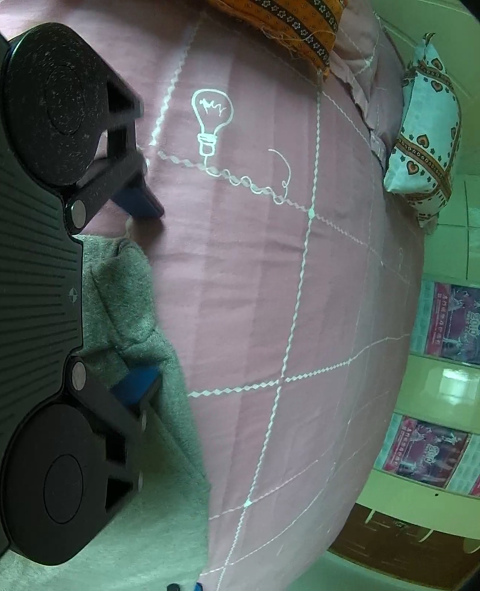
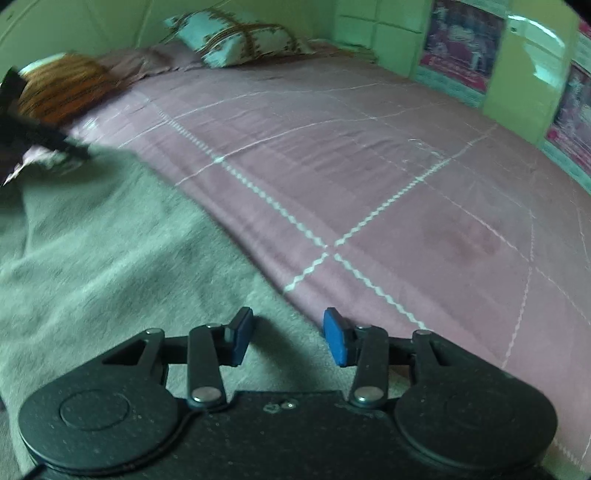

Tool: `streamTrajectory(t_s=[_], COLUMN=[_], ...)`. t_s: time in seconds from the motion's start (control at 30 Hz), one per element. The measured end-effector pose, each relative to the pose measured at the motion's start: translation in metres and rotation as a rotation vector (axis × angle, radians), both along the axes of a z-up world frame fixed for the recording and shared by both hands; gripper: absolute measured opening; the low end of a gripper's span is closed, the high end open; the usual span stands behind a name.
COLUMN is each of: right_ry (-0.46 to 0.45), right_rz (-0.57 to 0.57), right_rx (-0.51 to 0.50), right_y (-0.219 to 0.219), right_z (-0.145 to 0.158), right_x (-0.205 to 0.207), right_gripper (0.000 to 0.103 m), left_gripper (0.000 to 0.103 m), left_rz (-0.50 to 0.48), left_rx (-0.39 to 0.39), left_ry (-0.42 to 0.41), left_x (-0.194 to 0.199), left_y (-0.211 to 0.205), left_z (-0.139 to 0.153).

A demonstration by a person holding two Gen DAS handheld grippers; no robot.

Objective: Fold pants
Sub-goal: 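Grasp the pant leg hems with the left and right grippers, then lift the hems and fold the legs over toward the waistband with both grippers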

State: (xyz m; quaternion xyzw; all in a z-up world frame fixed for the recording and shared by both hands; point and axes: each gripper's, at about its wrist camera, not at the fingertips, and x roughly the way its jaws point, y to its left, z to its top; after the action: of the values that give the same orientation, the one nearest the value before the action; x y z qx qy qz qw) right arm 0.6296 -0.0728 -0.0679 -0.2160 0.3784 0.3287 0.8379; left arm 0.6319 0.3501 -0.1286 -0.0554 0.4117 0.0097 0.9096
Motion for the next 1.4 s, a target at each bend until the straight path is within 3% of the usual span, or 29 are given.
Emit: streamTrajectory(t_s=[0.03,0.07,0.1,0.13,0.17,0.27,0.4,0.57,0.67,0.73,0.77,0.8,0.83,0.93,1.0,1.07,1.17,1.33,1.4], right_ry=[-0.008,-0.011,-0.003,-0.007,-0.008,-0.084,-0.194,-0.331,-0.351,-0.350,-0.338,-0.319,-0.321,-0.241,-0.237,-0.222,-0.194,-0.083,-0.063], right_rz=[0.010,0.010,-0.008,-0.036,-0.055,-0.039,0.039,0.139,0.184,0.186,0.173,0.153,0.094,-0.104,-0.210,-0.284,-0.411,-0.551,-0.586], right_rx=[-0.027,-0.047,-0.059,-0.070,-0.055,-0.037,-0.052,-0.125,-0.155,-0.154,-0.135,-0.124,-0.112,0.072,0.150,0.215,0.307,0.483,0.509], right_y=[0.002,0.004,0.007,0.008,0.008,0.004,-0.009,-0.022,-0.018,-0.015,-0.013,-0.011,-0.010,-0.026,-0.033,-0.041,-0.047,-0.074,-0.082], right_z=[-0.001,-0.002,0.000,0.004,0.010,0.038,0.079,0.102,0.091,0.071,0.059,0.047,0.040,0.042,0.046,0.050,0.054,0.052,0.047], right_x=[-0.002,-0.002,-0.002,-0.002,-0.004,-0.031,-0.099,-0.213,-0.283,-0.319,-0.333,-0.345,-0.356,-0.372,-0.378,-0.377,-0.363,-0.349,-0.347], right_gripper=[0.031,0.024,0.003,0.000,0.000,0.000,0.000,0.000,0.000,0.001,0.006,0.014,0.014,0.015,0.019,0.027,0.053,0.053,0.053], left_gripper=[0.066,0.051,0.046,0.041,0.036,0.035,0.035,0.030,0.030,0.030,0.030,0.039,0.043,0.058,0.064,0.065,0.065,0.065,0.065], left_rz=[-0.027,-0.048,-0.048,-0.051,-0.055,-0.093,-0.168,-0.264,-0.248,-0.201,-0.159,-0.112,-0.047,0.050,0.100,0.130,0.191,0.255,0.274], left_rx=[0.036,0.029,0.041,0.049,0.042,0.009,-0.053,-0.062,-0.081,-0.081,-0.088,-0.108,-0.114,-0.172,-0.238,-0.283,-0.377,-0.579,-0.605], left_ry=[0.007,0.004,0.006,-0.006,-0.039,-0.207,-0.392,-0.478,-0.453,-0.394,-0.355,-0.299,-0.252,-0.292,-0.326,-0.318,-0.244,-0.146,-0.111], left_x=[0.003,0.005,0.005,0.003,-0.001,-0.039,-0.108,-0.204,-0.256,-0.286,-0.297,-0.306,-0.319,-0.357,-0.370,-0.367,-0.346,-0.318,-0.310], left_y=[-0.005,-0.006,-0.009,-0.011,-0.012,-0.008,0.004,0.001,0.001,0.002,0.002,0.004,0.004,0.002,0.003,0.000,0.002,0.009,0.005], left_z=[0.000,0.002,0.005,0.010,0.016,0.041,0.076,0.102,0.090,0.071,0.062,0.052,0.043,0.043,0.050,0.055,0.048,0.023,0.011])
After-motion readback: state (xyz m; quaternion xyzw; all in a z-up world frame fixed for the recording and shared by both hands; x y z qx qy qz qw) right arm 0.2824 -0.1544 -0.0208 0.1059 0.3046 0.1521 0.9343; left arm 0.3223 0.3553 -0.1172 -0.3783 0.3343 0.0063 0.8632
